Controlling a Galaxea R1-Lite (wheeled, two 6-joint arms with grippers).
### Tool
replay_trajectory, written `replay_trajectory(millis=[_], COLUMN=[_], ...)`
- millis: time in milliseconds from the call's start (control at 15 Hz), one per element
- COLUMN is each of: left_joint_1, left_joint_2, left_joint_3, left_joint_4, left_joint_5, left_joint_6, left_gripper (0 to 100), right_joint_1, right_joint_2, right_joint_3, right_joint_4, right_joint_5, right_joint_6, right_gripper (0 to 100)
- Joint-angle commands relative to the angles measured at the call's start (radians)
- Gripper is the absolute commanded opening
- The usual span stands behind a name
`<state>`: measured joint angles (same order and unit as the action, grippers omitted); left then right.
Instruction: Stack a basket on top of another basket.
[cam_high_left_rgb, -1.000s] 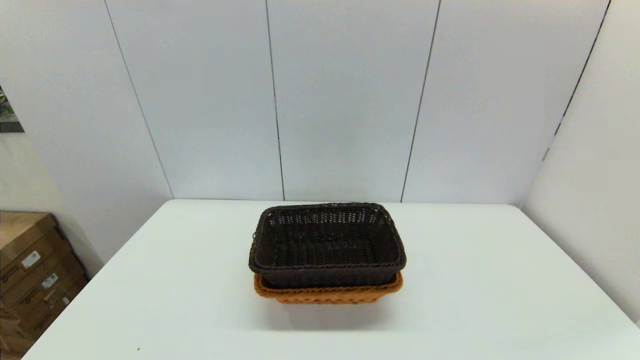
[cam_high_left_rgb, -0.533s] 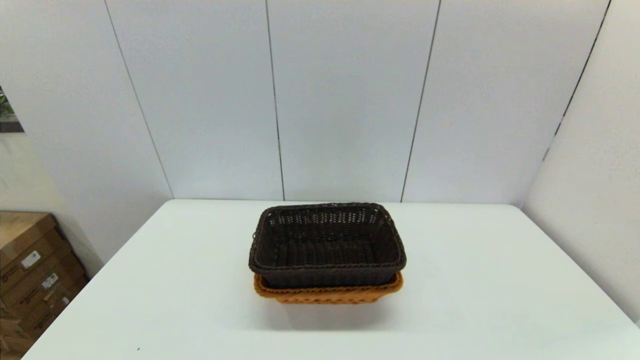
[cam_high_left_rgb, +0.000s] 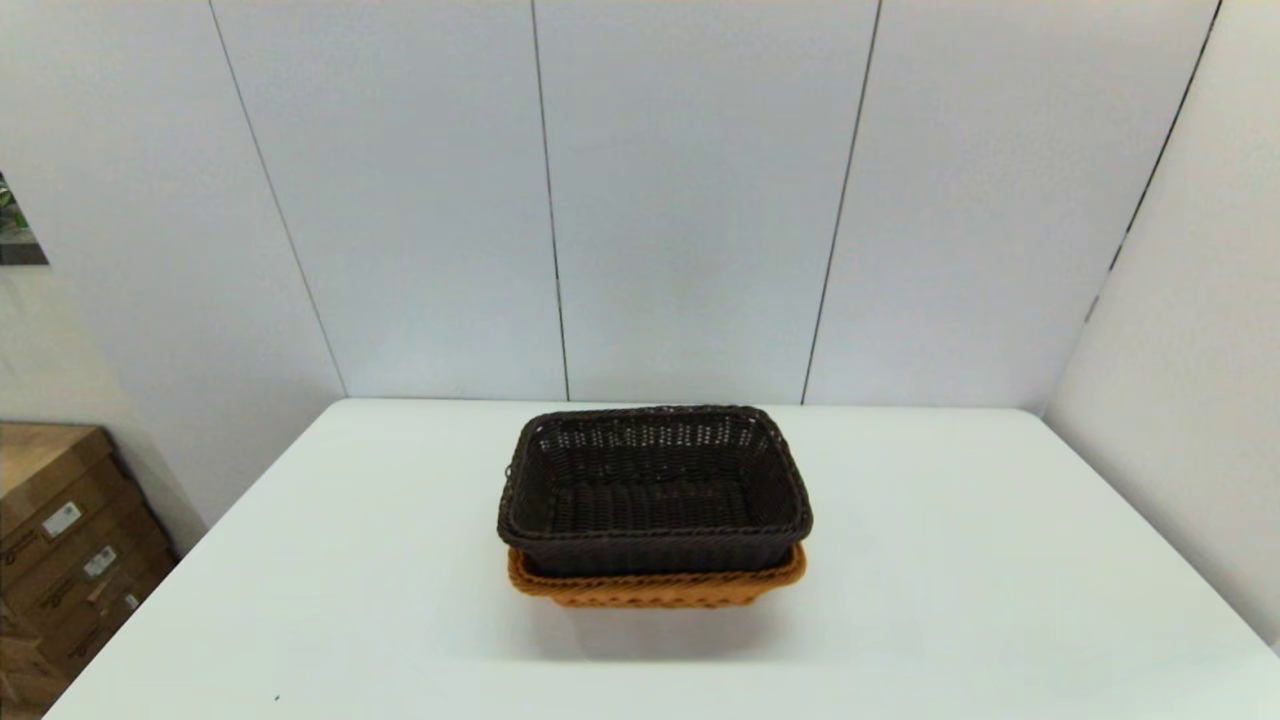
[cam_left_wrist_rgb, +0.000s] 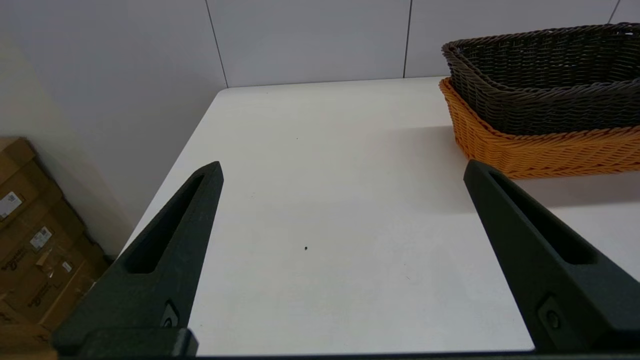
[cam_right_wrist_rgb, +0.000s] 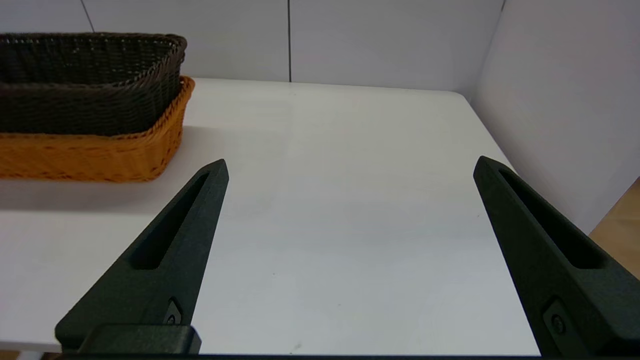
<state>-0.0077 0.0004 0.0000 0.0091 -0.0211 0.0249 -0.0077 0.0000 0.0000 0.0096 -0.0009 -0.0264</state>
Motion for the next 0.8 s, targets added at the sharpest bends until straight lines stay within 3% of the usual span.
replay_trajectory(millis=[67, 800], left_joint_1=[0.0, 0.0], left_joint_2=[-0.002, -0.002], left_joint_3=[0.002, 0.002], left_joint_4=[0.0, 0.0], left_joint_5=[0.0, 0.0], left_joint_6=[0.001, 0.001], left_gripper=[100, 100], right_joint_1=[0.0, 0.0], right_joint_2=[0.002, 0.002], right_joint_3=[0.0, -0.002], right_joint_4=[-0.003, -0.003], right_joint_5=[-0.002, -0.002], right_joint_6=[0.033, 0.033], right_gripper=[100, 100])
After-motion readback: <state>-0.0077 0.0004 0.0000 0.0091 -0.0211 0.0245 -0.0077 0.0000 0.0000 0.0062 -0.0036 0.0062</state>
